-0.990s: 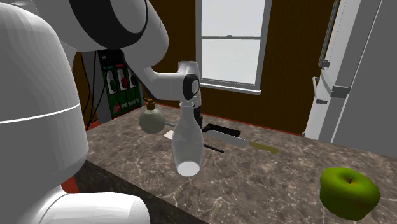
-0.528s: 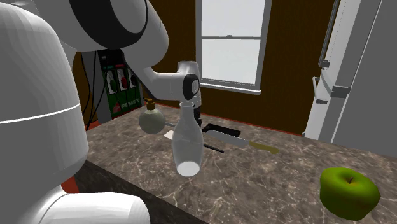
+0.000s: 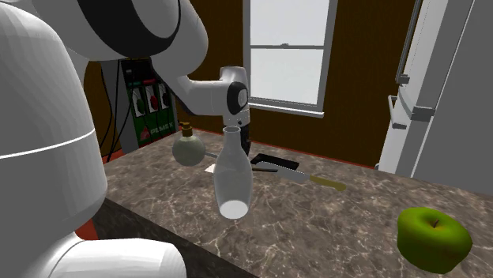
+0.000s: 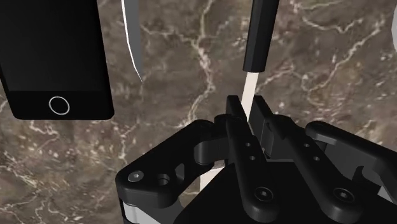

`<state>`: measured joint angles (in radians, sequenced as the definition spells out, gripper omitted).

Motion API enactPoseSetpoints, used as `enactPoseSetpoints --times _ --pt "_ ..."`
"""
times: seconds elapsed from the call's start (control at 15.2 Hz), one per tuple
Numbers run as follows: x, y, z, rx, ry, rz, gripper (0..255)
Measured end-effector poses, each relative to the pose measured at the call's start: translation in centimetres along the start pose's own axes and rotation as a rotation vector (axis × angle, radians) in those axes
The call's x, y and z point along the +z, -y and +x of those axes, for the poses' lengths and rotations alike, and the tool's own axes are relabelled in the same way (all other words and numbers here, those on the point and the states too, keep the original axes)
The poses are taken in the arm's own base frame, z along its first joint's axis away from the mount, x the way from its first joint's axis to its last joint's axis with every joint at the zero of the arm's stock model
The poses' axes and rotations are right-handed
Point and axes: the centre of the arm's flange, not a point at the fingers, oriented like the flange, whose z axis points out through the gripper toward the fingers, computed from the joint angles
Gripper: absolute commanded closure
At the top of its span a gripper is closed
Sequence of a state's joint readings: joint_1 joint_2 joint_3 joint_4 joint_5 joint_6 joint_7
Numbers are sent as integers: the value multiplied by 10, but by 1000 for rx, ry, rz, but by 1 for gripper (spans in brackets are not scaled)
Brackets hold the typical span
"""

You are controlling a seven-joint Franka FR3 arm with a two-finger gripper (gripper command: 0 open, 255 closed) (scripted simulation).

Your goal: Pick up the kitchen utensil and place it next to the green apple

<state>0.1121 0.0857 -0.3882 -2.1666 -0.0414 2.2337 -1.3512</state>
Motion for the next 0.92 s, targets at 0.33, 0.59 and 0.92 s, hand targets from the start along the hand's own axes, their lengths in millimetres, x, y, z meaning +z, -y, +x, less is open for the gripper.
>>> enactPoseSetpoints --times 0.33,0.59,0.92 --pt "-25 0 -2 0 0 0 255" --pt "-46 0 -3 0 0 0 255" --pt "-73 0 -5 0 0 0 255"
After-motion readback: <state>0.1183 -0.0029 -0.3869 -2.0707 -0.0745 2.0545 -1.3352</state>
